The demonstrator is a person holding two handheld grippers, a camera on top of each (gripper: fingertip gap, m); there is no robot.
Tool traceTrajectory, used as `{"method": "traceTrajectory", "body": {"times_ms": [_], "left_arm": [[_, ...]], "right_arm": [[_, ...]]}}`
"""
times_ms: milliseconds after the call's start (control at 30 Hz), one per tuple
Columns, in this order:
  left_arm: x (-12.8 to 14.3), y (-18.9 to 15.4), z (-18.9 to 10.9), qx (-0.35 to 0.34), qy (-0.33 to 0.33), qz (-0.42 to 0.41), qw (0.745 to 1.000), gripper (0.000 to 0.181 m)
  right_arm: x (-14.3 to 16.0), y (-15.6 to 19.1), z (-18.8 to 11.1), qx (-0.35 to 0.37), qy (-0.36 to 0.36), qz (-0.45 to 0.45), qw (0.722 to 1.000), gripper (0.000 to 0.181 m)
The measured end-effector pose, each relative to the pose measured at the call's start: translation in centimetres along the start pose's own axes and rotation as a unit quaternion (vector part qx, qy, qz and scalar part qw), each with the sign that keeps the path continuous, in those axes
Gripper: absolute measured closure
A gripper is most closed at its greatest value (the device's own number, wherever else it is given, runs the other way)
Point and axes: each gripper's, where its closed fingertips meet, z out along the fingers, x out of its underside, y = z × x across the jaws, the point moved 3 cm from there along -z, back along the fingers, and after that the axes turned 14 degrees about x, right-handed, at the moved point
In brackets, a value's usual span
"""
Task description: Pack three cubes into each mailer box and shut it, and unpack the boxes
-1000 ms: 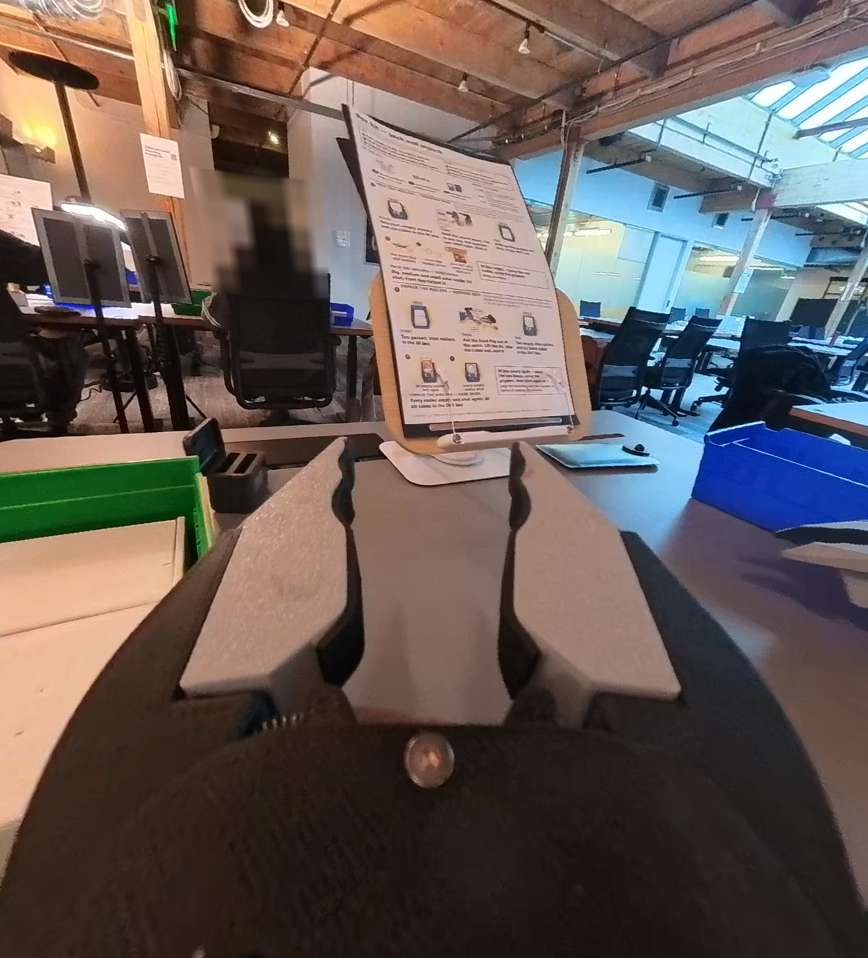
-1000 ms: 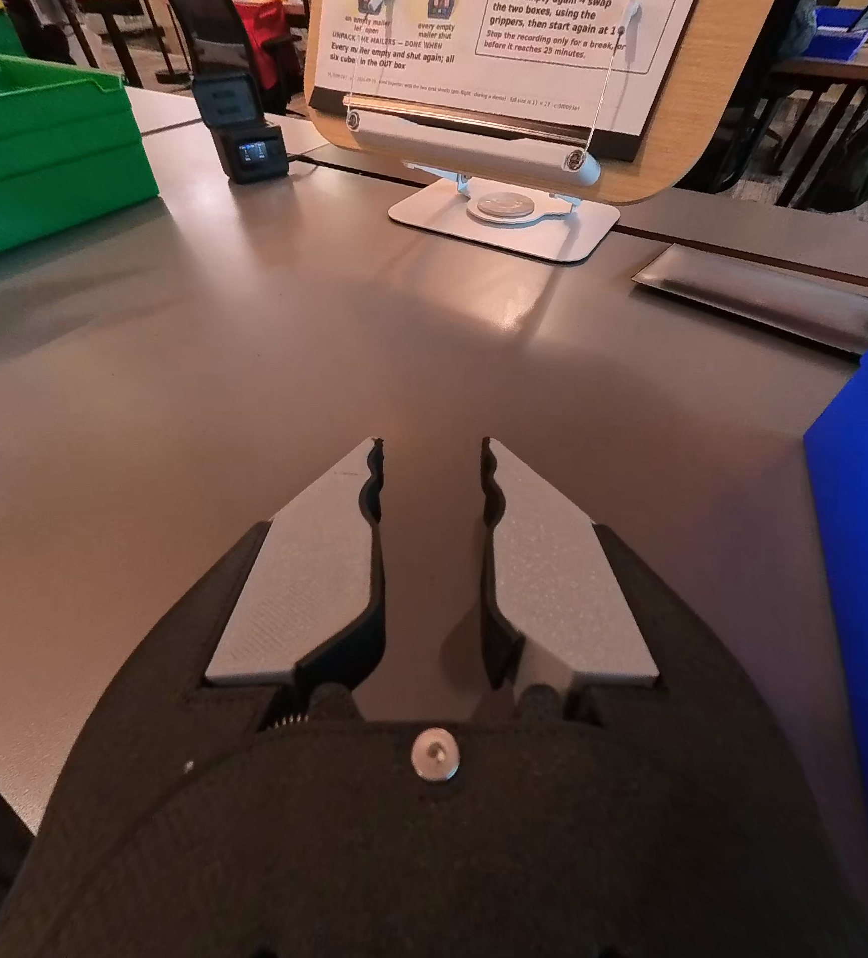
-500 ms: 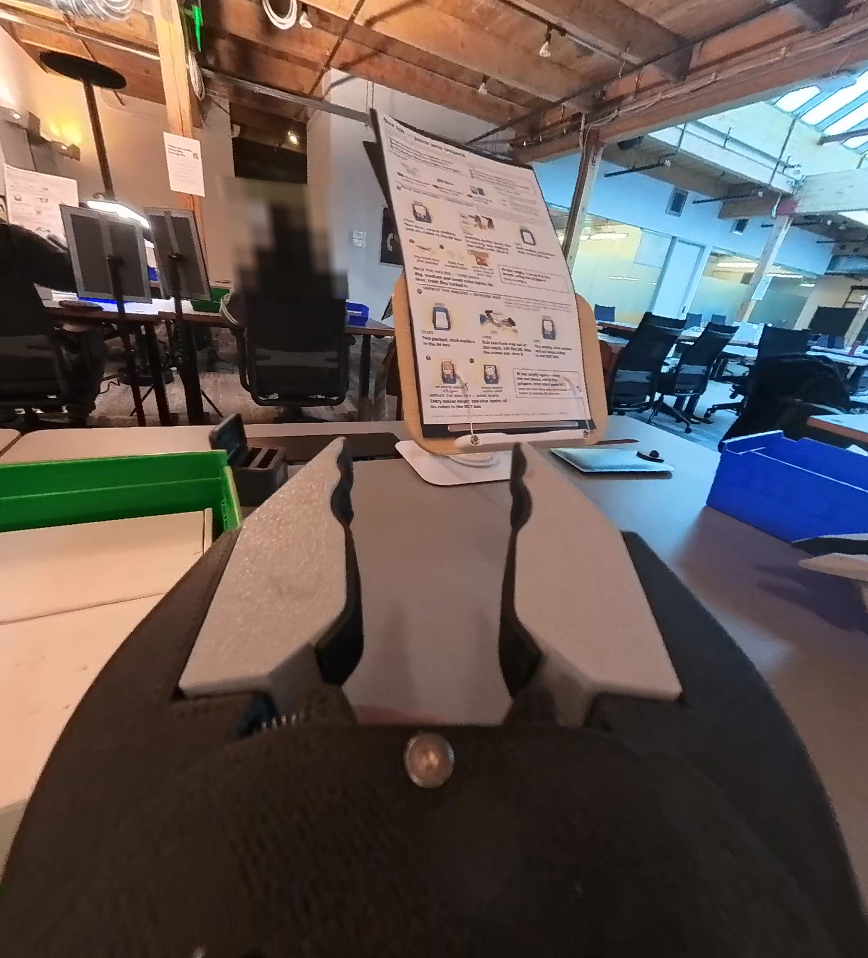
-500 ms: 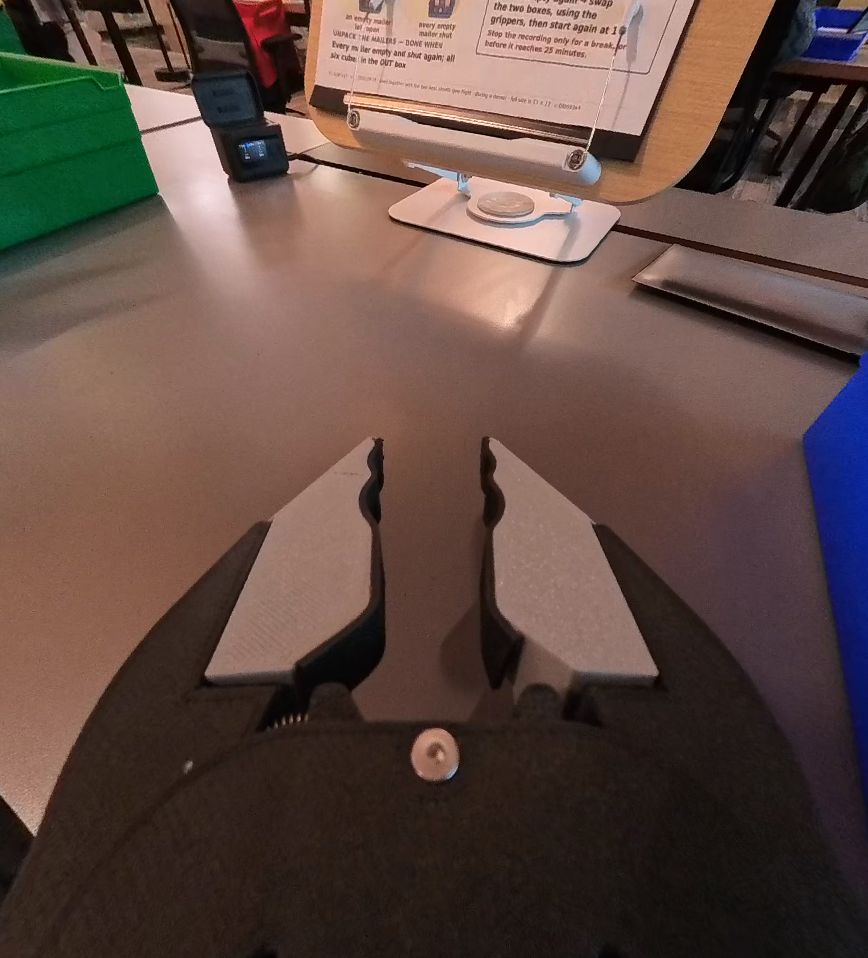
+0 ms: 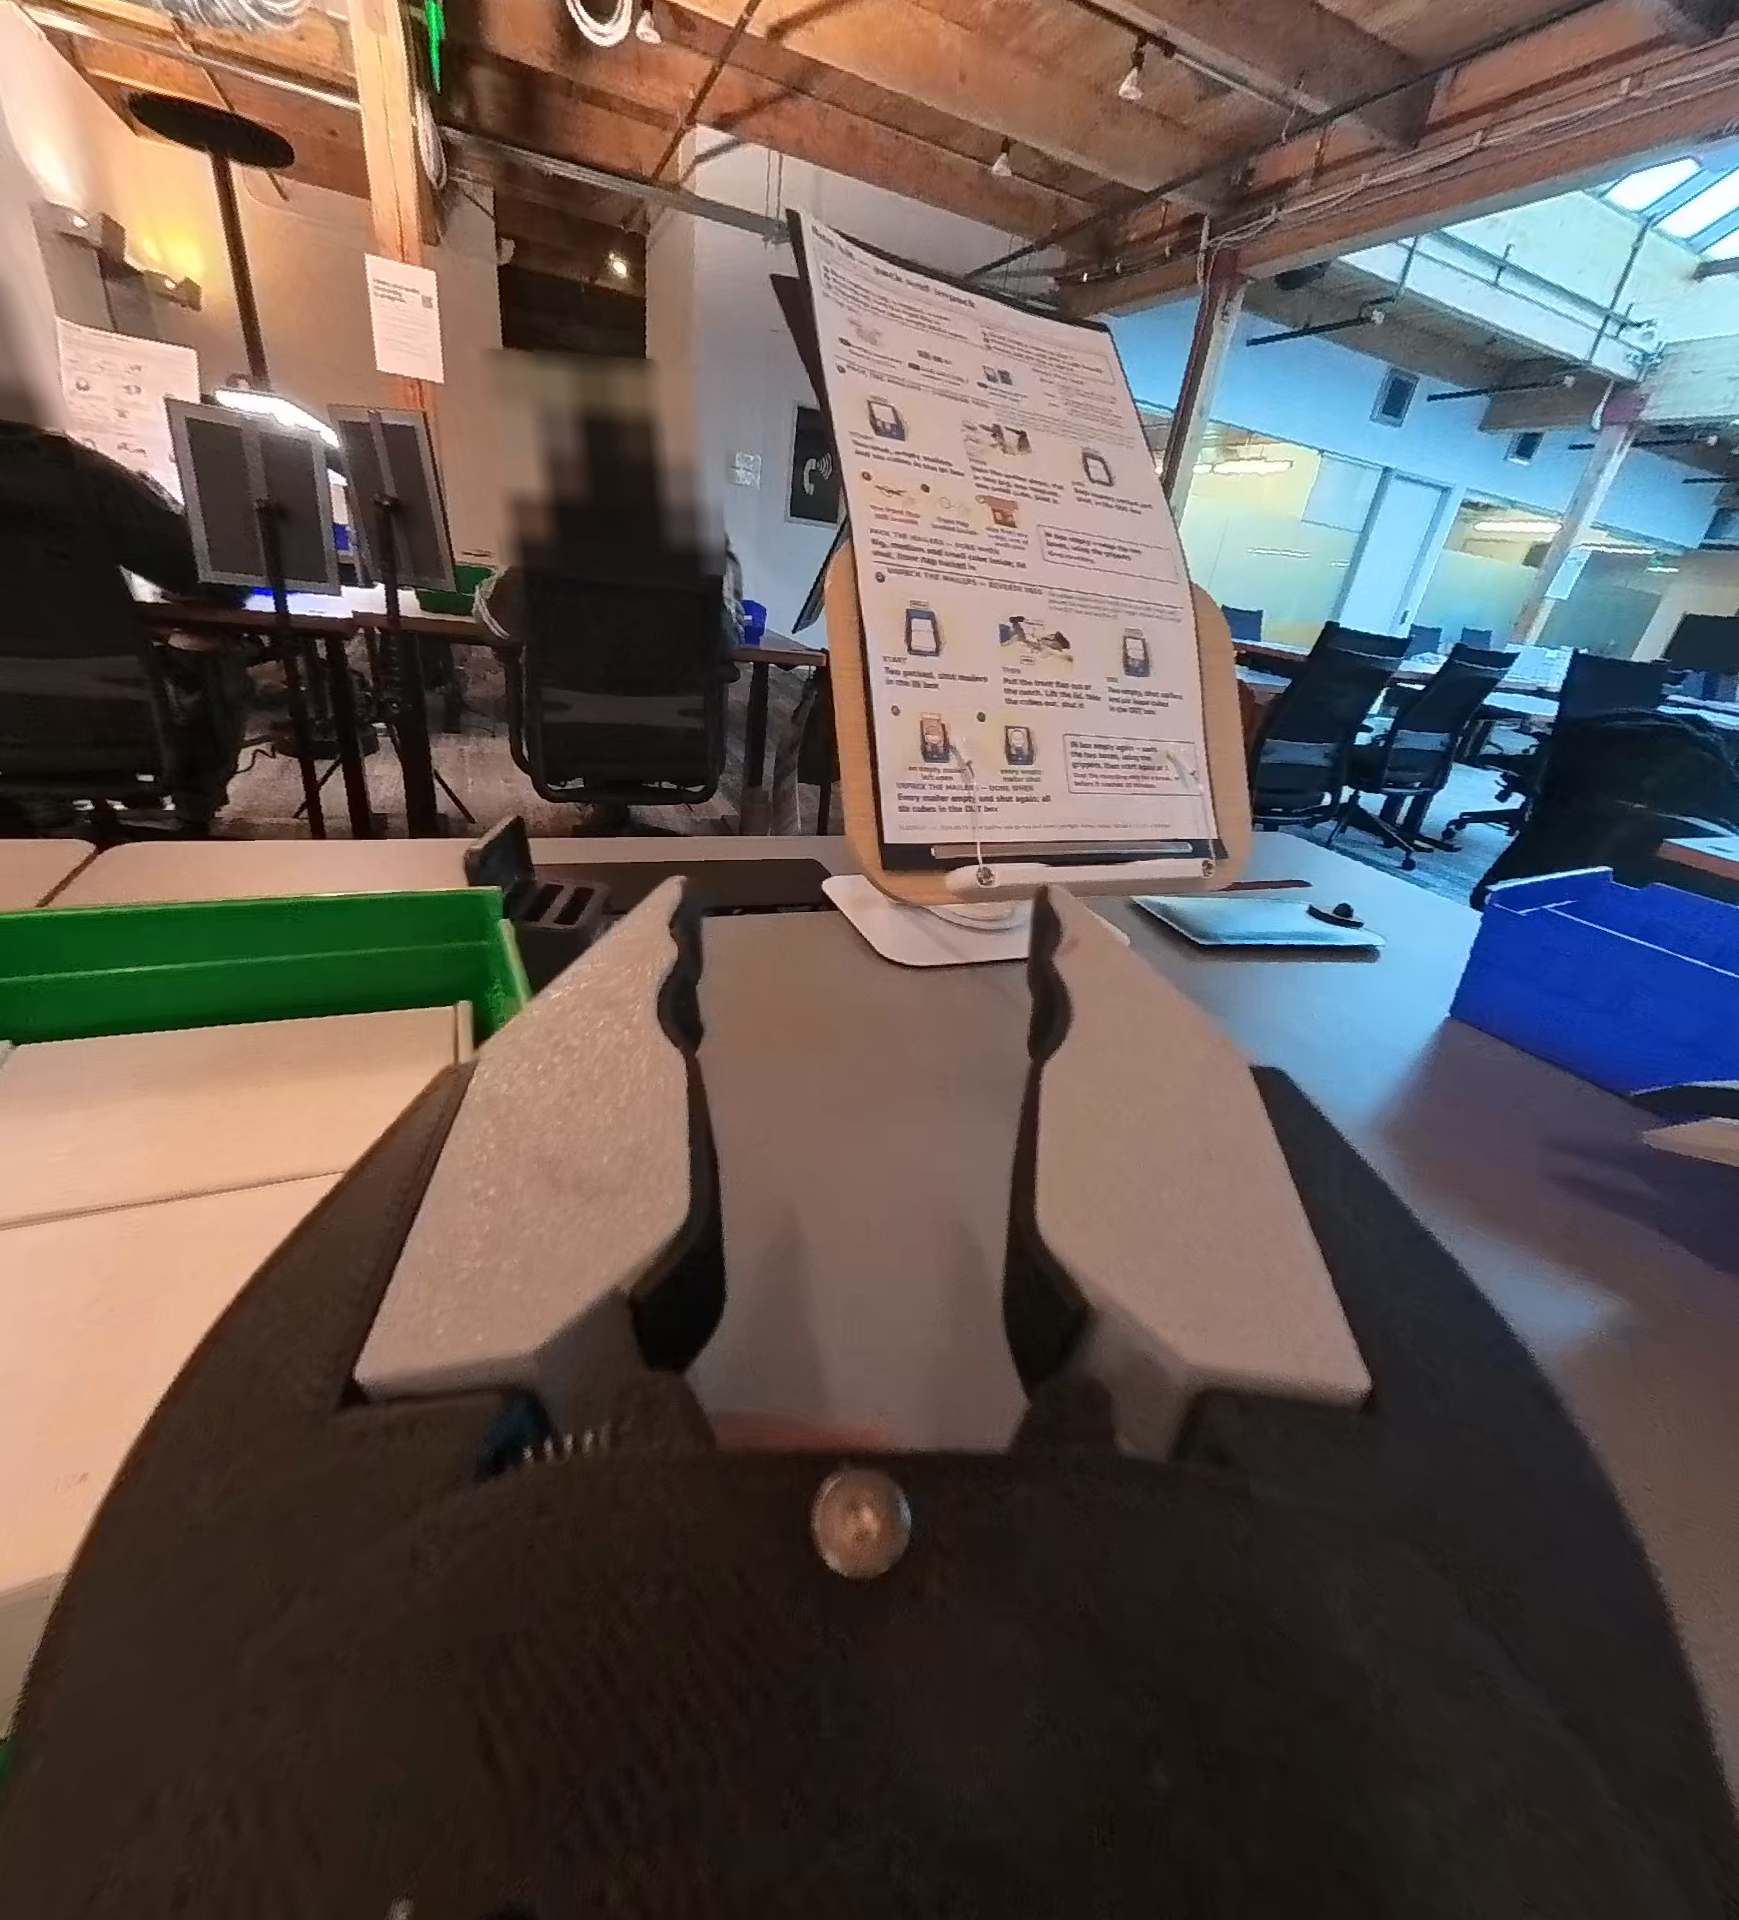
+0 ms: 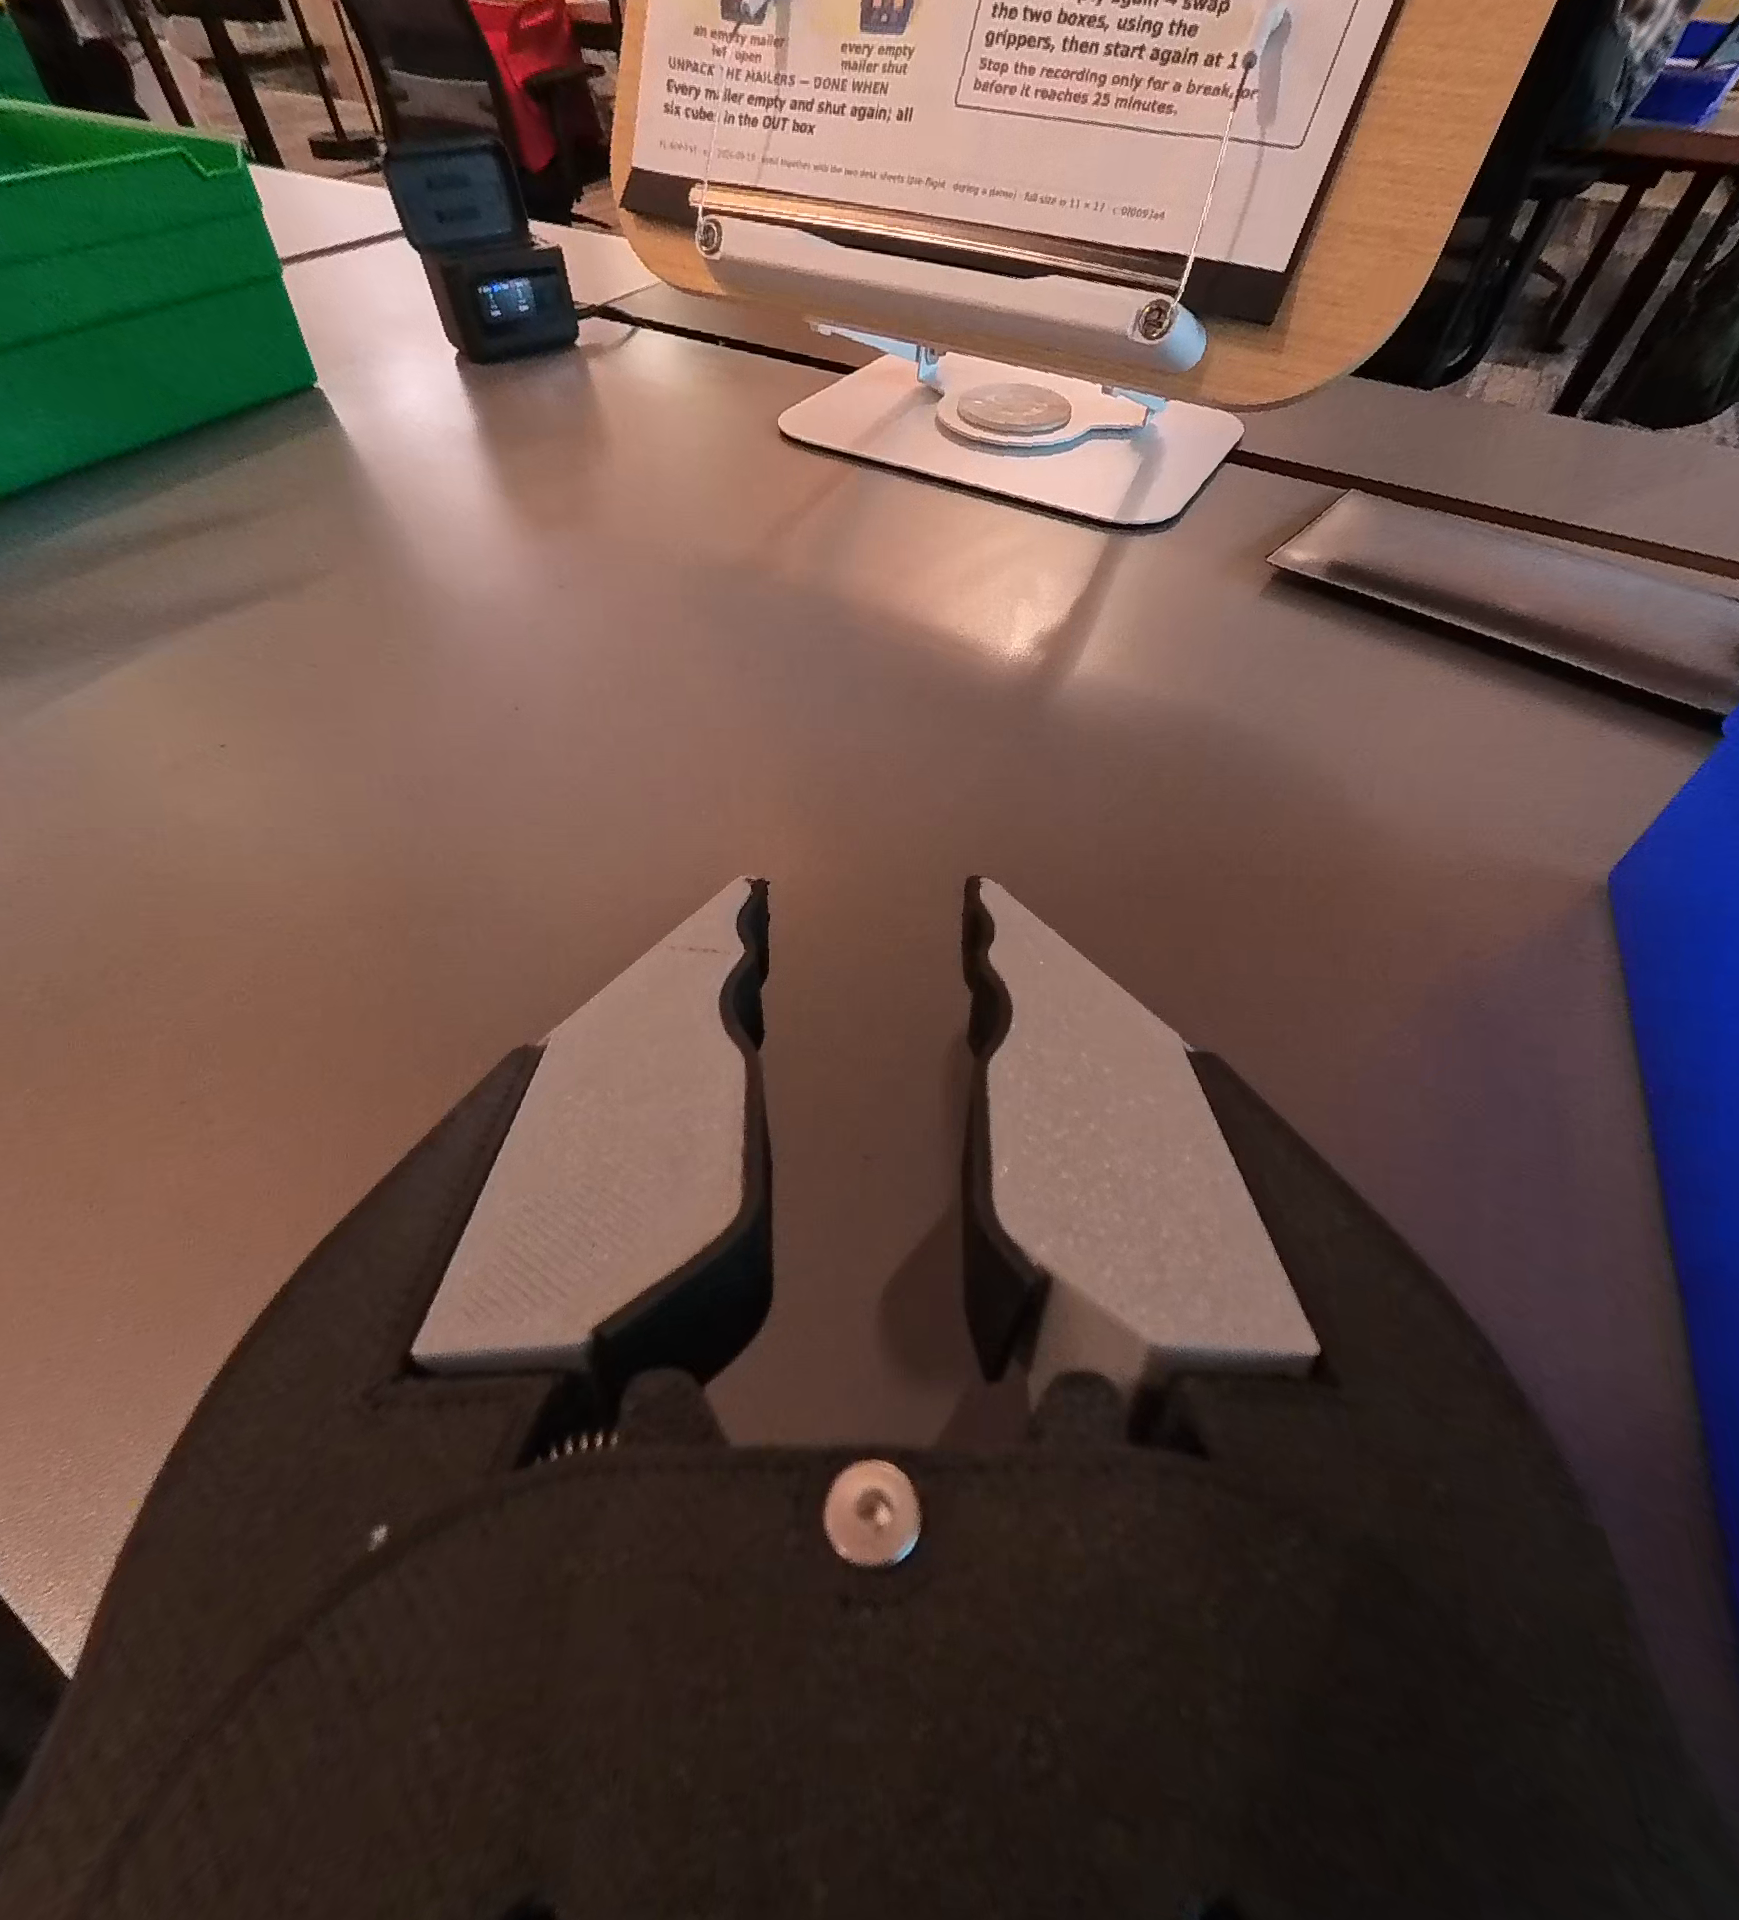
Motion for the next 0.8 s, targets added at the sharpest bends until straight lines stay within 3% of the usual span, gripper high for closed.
{"method": "traceTrajectory", "body": {"times_ms": [600,800], "left_arm": [[-1.8,4.4,-4.6,-0.048,-0.067,-0.054,0.995,0.117],[-2.3,5.4,-6.1,-0.083,-0.065,-0.029,0.994,0.116]], "right_arm": [[0.1,0.1,0.0,0.002,0.002,-0.005,1.0,0.146],[0.1,0.1,0.1,0.003,0.003,-0.008,1.0,0.146]]}}
